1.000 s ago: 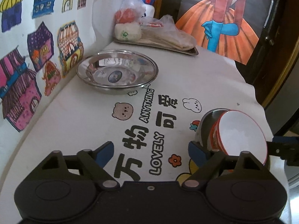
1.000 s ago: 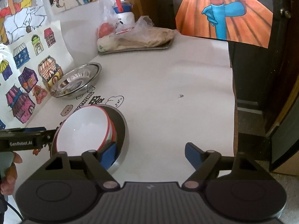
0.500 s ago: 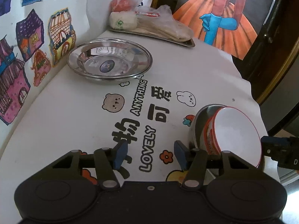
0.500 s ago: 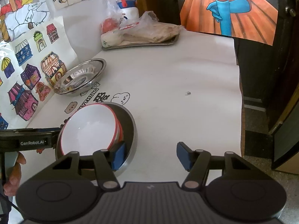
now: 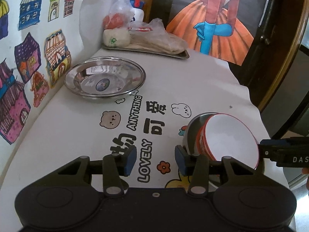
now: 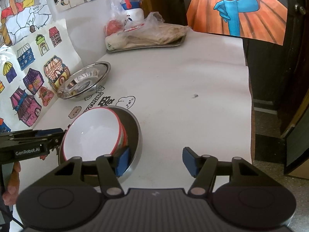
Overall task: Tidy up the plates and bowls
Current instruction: 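Close the left tool on the steel bowl rim while the right tool grips it too, then carry the nested bowls with both tools and lower them onto the stacked steel plates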
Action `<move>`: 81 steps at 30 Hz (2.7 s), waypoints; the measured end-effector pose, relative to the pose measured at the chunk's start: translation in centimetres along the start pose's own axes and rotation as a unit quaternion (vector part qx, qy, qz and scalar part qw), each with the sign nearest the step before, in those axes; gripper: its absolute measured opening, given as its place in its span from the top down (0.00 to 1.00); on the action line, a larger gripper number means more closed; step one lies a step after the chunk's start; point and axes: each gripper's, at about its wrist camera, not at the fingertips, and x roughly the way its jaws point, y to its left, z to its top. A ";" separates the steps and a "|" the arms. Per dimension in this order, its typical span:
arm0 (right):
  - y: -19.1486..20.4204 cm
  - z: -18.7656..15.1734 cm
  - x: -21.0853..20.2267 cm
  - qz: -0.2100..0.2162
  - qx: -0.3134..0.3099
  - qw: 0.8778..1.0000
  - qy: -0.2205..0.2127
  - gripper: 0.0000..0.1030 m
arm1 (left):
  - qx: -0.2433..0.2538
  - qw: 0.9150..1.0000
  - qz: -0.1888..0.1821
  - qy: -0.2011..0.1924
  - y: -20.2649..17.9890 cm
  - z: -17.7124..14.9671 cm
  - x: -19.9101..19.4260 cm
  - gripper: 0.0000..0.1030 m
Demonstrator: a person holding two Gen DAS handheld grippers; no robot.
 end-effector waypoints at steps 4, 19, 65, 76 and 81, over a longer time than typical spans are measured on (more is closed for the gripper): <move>-0.1 0.0 0.0 0.002 0.002 1.000 0.000 0.37 | 0.012 1.000 -0.003 -0.004 -0.4 -0.1 -0.3 0.61; -0.4 0.1 0.1 0.009 0.010 1.000 0.001 0.37 | 0.014 0.999 -0.024 -0.019 1.2 -0.1 -2.8 0.30; 0.3 1.1 0.8 0.043 0.089 0.994 0.041 0.89 | -0.004 0.999 -0.032 0.037 -2.5 1.1 -0.1 0.93; 0.0 1.6 1.4 0.064 0.110 0.990 0.054 0.89 | -0.042 0.998 -0.029 0.030 -1.7 1.1 -0.5 0.93; 1.1 3.0 2.0 0.075 0.104 0.990 0.051 0.89 | -0.069 0.997 -0.020 0.024 -0.5 1.6 -0.6 0.93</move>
